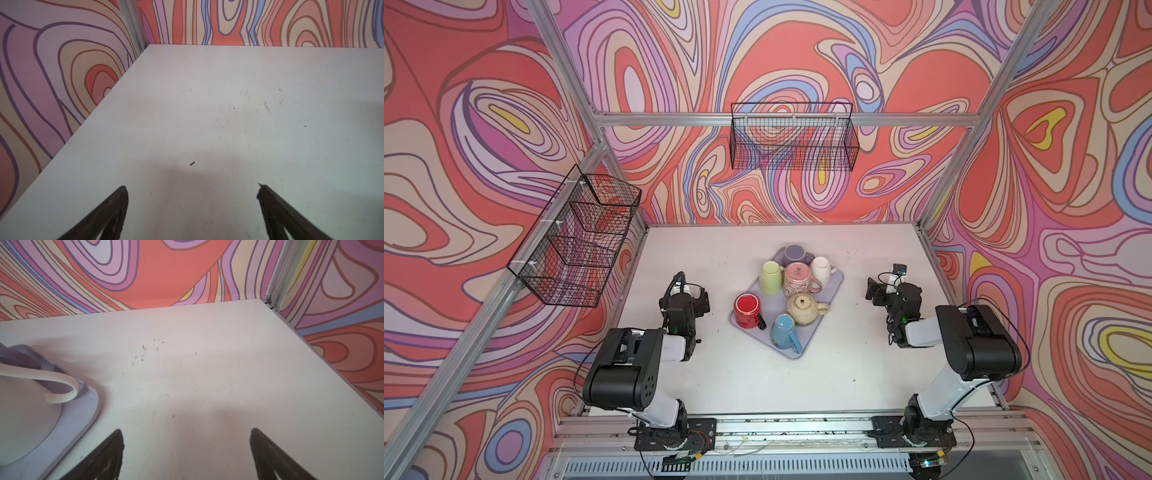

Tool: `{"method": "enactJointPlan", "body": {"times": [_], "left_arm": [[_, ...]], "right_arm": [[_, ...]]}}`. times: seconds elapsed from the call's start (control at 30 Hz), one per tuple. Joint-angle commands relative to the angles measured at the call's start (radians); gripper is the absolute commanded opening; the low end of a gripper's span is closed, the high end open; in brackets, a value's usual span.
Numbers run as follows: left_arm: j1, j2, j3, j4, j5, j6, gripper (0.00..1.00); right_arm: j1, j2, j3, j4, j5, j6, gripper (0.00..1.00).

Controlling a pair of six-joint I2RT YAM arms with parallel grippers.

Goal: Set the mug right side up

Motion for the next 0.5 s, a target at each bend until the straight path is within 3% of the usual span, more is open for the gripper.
{"method": "enactJointPlan", "body": {"times": [0.0,0.47], "left_arm": [[-0.004,-0.002,0.010,0.027,0.001,0.010,1.00],[-0.004,-0.002,0.010,0.028,0.002,0.010,1.00]], "right_arm": [[0.004,-0.003,0.011,0.016,-0.002,-0.007,0.98],[0.003,-0.001,0.012,0.014,-0.004,-0.006,0.98]]}}
